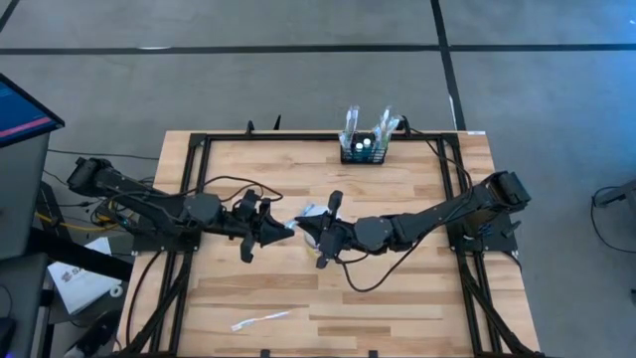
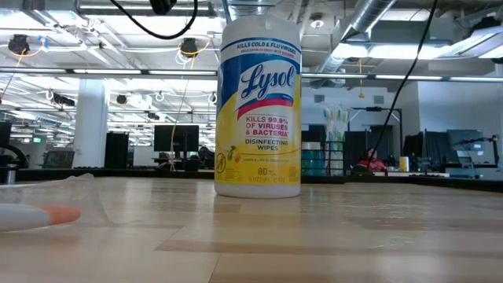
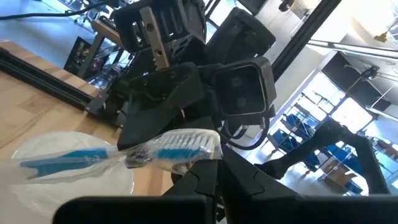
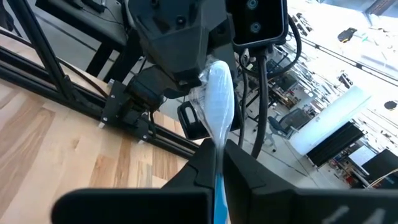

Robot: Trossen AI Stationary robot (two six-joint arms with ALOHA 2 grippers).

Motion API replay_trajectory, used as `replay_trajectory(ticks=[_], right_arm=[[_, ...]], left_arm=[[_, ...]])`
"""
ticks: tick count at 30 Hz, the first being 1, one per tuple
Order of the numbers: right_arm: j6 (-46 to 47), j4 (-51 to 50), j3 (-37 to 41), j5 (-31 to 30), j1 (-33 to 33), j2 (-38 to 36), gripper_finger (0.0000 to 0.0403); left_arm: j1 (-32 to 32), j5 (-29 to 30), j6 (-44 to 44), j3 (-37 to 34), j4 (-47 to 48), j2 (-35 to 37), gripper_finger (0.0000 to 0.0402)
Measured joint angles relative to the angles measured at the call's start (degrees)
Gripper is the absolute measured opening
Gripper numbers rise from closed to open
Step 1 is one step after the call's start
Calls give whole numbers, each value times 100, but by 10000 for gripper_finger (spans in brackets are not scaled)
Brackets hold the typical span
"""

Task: Pick & Place toothbrushing station
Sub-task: Put the blue toothbrush into the black mesh organizer

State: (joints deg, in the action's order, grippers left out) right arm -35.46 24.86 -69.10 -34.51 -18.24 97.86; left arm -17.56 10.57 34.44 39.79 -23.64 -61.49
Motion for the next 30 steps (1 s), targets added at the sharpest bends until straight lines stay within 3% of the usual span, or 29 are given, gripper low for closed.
replay_trajectory(ticks=[14, 30], right_arm=[[-107, 129, -5, -215, 255, -181, 1], [321, -278, -4, -213, 745, -596, 0]], left_arm=[[-6, -140, -1157, -7, 228, 636, 2], [-48, -157, -1174, -508, 306, 737, 2]])
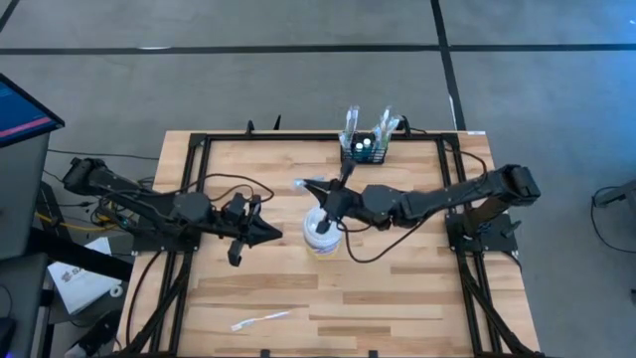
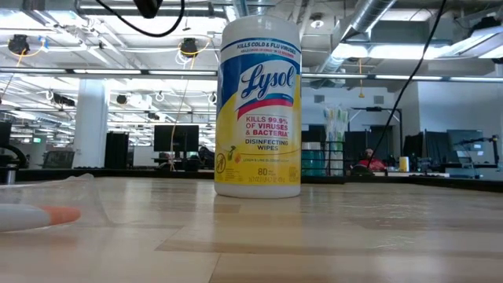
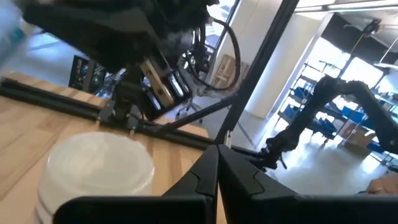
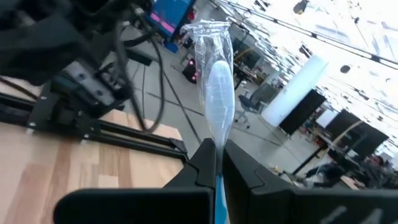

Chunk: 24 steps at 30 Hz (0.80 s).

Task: Pick & Place toothbrushing station
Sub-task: Put the blue toothbrush into the black mesh organizer

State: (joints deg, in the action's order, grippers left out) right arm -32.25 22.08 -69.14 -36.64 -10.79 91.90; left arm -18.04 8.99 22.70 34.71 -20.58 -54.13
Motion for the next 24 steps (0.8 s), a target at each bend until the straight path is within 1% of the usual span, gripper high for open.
replay_trajectory(ticks=[5, 7, 11, 16, 24], right_arm=[[318, -240, 16, 22, 257, -1, 0], [389, -230, 159, 26, 377, -64, 0], [641, 281, 735, 93, 638, -355, 0], [814, 1019, 1390, 361, 889, -686, 0], [1168, 1721, 2141, 384, 1434, -840, 0]], left_arm=[[-108, 5, 2, -126, -17, 0, 2], [-179, 4, -3, -168, -57, 0, 2], [-277, 20, -172, -270, -110, 0, 2], [-289, 41, -266, -376, -255, 0, 2], [-289, 161, -731, -377, -289, 0, 2]])
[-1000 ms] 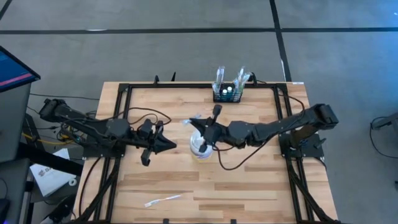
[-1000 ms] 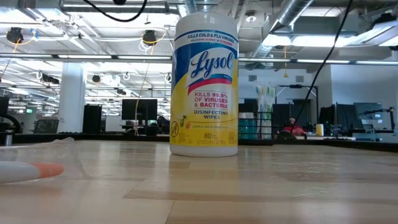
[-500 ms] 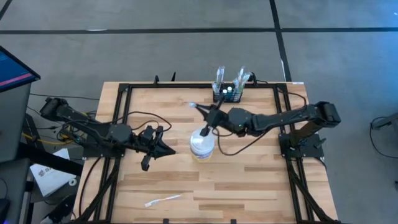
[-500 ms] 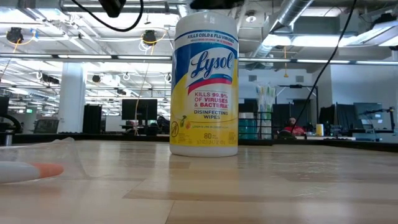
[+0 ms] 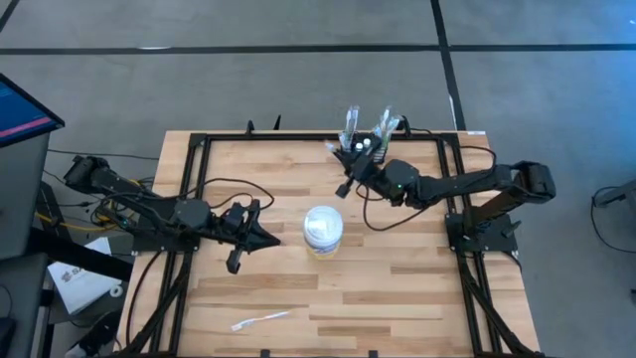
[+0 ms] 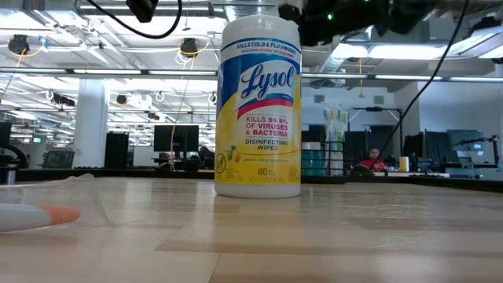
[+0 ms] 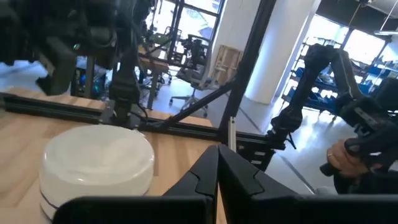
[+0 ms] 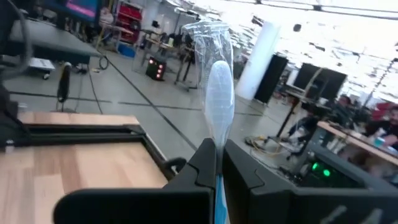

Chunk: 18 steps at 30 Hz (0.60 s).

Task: Pick & Place toothbrushing station
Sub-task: Put the blue toothbrush into the black mesh organizer

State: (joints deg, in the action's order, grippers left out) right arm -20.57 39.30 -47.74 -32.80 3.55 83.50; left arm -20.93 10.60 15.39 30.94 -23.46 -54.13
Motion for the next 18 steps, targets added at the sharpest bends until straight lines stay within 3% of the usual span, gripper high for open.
replay_trajectory(ticks=[6, 18], right_arm=[[323, 578, 457, 337, 473, -10, 0], [865, 812, 829, 895, 1503, 16, 0]], left_arm=[[0, 38, -279, 0, -15, 0, 2], [0, 56, -599, 0, -18, -2, 2]])
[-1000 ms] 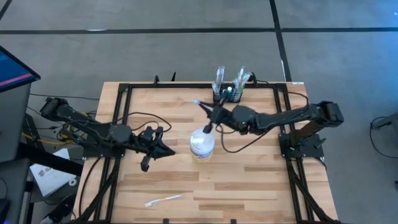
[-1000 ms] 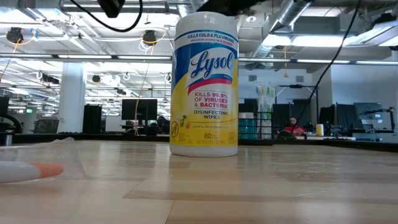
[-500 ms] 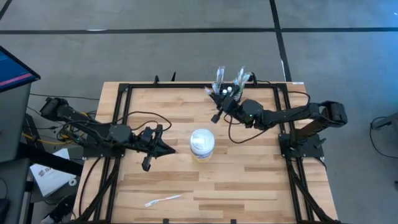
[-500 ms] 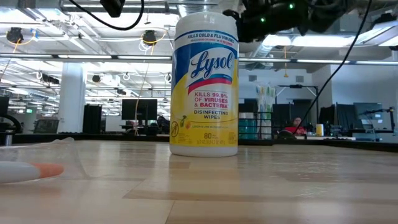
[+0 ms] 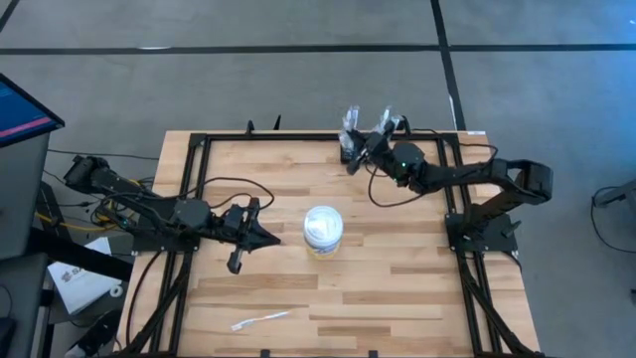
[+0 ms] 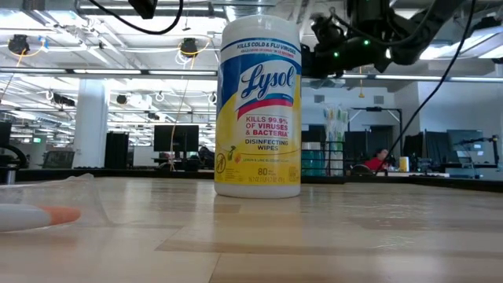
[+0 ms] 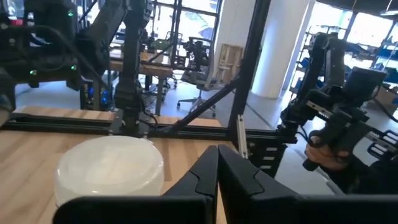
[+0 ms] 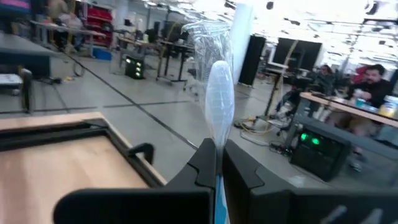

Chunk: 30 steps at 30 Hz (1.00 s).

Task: Pick & Place toothbrushing station
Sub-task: Put the blue toothbrush into the black mesh organizer

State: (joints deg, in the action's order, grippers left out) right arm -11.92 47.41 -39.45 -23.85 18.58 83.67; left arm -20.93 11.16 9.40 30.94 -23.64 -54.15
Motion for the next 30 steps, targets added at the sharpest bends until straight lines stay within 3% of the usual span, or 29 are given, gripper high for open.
replay_trajectory(ticks=[15, 24, 30], right_arm=[[576, 2, 3, 733, 776, 36, 0], [660, 851, 1, 756, 938, 847, 0], [752, 849, 1, 753, 1003, 945, 0]], left_arm=[[76, 133, -338, 0, 0, 0, 2], [81, 131, -359, 0, 3, -2, 2], [81, 129, -359, 0, 3, -2, 2]])
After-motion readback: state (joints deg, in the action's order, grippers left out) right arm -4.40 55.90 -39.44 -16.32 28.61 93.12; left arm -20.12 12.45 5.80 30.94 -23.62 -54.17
